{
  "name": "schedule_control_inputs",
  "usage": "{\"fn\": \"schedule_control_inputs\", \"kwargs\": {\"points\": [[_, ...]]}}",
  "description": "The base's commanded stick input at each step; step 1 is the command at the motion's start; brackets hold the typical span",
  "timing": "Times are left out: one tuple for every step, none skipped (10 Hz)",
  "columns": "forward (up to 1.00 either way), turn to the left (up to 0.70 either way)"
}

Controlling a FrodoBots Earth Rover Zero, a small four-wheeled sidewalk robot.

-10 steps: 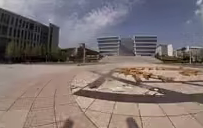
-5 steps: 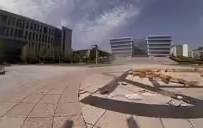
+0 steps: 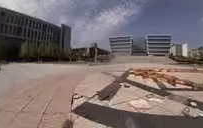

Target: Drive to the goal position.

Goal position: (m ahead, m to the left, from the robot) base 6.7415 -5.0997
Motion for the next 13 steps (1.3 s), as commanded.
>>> {"fn": "schedule_control_inputs", "kwargs": {"points": [[0.70, 0.02], [0.70, 0.02], [0.70, 0.03], [0.70, 0.35], [0.70, 0.35], [0.70, 0.35], [0.70, 0.35], [0.70, 0.20], [0.70, 0.03], [0.70, 0.02], [0.70, 0.02], [0.70, 0.02], [0.70, 0.02]]}}
